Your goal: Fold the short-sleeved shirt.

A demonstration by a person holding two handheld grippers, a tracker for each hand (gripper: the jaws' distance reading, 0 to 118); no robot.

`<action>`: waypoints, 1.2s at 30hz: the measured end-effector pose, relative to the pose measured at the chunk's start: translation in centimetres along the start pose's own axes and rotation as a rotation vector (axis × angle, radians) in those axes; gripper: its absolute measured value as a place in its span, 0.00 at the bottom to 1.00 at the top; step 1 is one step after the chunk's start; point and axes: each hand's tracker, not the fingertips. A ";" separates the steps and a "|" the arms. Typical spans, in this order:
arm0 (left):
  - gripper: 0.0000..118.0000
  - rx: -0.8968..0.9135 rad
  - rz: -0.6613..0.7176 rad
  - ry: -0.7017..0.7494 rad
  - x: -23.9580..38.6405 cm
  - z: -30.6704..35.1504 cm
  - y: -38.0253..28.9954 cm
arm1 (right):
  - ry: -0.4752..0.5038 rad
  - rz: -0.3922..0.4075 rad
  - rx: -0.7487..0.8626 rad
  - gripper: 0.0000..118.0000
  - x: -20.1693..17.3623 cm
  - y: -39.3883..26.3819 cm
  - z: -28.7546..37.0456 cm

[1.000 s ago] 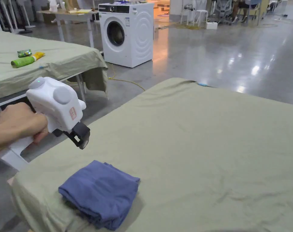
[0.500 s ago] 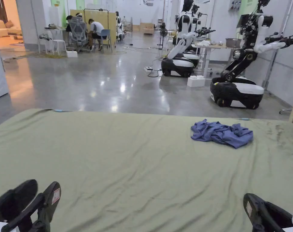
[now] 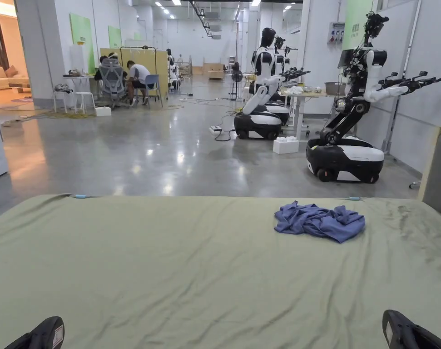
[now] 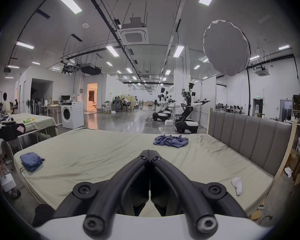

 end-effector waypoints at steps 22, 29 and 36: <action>0.00 0.024 -0.009 0.003 1.1 0.9 1.3 | -0.004 -0.012 -0.011 0.02 0.6 -0.1 0.2; 0.00 0.020 -0.016 0.003 1.2 1.0 1.2 | 0.001 -0.013 -0.019 0.02 0.3 0.2 0.3; 0.00 0.014 -0.014 0.002 1.2 0.8 1.1 | 0.004 -0.010 -0.031 0.02 0.1 0.1 0.1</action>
